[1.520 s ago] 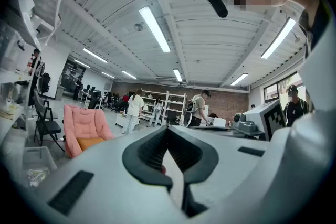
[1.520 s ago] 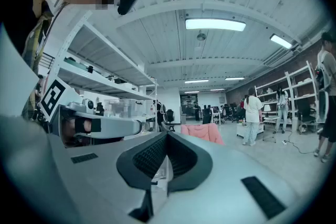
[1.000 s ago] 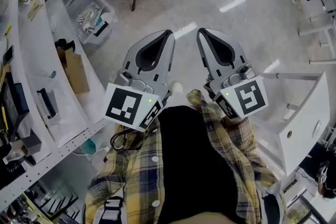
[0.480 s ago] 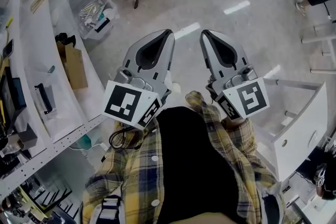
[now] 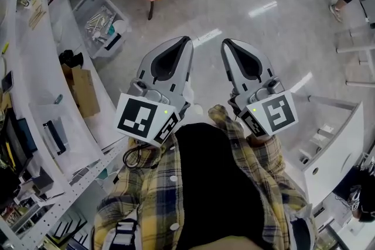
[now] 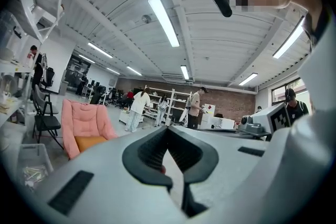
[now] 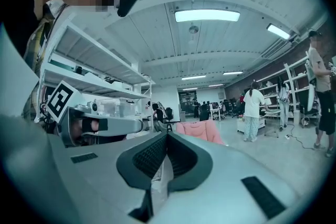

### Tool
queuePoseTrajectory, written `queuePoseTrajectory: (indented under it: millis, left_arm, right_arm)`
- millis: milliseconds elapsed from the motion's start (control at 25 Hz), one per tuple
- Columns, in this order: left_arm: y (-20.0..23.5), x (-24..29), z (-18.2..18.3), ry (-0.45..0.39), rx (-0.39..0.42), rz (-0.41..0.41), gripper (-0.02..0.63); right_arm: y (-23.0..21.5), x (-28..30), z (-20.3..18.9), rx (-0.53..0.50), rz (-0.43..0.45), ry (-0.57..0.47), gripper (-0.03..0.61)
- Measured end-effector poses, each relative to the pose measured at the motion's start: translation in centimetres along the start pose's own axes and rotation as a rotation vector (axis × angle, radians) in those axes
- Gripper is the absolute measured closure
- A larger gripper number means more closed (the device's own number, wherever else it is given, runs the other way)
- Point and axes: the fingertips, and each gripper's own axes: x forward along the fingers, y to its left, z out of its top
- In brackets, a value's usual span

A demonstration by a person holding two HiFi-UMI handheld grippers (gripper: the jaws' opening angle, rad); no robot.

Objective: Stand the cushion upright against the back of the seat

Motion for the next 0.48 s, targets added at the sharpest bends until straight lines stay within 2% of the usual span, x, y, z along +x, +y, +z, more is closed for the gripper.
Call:
queuePoseTrajectory:
  millis: [480]
  left_arm:
    - [10.7,6.6,3.2,-0.008,-0.003,-0.025,0.611]
  right_arm:
    - [-4.9,11.8,1.2,-0.025,-0.051,0.019,0.561]
